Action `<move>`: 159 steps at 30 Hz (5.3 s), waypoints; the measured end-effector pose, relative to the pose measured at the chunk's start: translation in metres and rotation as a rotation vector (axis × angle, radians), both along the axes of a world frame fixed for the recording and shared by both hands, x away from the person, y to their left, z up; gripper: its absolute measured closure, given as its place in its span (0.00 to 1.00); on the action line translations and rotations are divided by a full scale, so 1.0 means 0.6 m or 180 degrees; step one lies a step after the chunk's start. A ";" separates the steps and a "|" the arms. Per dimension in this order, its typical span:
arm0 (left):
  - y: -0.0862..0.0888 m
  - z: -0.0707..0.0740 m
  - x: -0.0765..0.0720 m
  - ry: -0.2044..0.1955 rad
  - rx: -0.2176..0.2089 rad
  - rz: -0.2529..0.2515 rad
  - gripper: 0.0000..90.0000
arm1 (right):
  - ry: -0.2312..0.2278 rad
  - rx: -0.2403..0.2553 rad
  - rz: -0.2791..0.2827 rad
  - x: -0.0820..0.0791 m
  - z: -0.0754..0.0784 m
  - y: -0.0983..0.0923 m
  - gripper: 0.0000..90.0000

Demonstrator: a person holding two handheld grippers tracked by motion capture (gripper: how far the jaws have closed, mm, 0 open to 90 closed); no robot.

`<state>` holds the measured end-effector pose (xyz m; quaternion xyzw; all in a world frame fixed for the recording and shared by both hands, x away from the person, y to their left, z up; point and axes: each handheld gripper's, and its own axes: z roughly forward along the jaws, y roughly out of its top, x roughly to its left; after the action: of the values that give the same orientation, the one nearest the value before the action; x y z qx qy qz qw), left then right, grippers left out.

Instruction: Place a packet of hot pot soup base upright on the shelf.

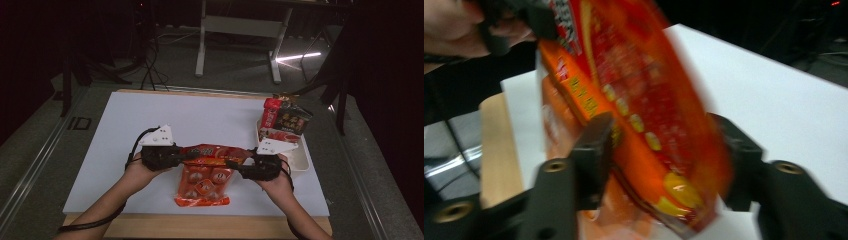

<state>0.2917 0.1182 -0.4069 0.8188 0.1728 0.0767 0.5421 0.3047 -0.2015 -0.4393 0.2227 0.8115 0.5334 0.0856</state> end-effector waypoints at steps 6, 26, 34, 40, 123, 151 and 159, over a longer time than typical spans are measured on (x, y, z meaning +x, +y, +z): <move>0.001 -0.001 -0.001 0.0006 -0.0016 -0.0008 1.00 | 0.0034 -0.0042 0.0202 -0.004 -0.005 0.003 0.82; 0.019 0.024 -0.010 -0.0099 -0.0280 -0.0138 0.99 | -0.0181 -0.0131 0.0345 -0.040 0.066 0.005 1.00; 0.022 0.022 -0.007 -0.0066 -0.0442 -0.0061 0.76 | -0.0285 -0.0192 0.0372 -0.042 0.102 0.000 1.00; 0.029 0.012 -0.001 0.0038 -0.0476 0.0090 0.51 | -0.0316 -0.0129 0.0319 -0.036 0.123 -0.013 1.00; 0.096 -0.152 -0.043 0.0239 -0.0540 0.0543 0.02 | -0.0168 0.0153 -0.1184 0.069 0.155 -0.248 1.00; 0.097 -0.161 -0.038 0.0304 -0.0519 0.0541 0.02 | 0.0128 0.0283 -0.1264 0.066 0.076 -0.281 1.00; 0.099 -0.165 -0.037 0.0325 -0.0518 0.0548 0.02 | 0.0165 0.0270 -0.1294 0.063 0.063 -0.290 1.00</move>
<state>0.2694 0.1774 -0.5059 0.7571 0.2755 0.0669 0.5886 0.3425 -0.3757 -0.4014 0.3989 0.7286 0.5329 0.1612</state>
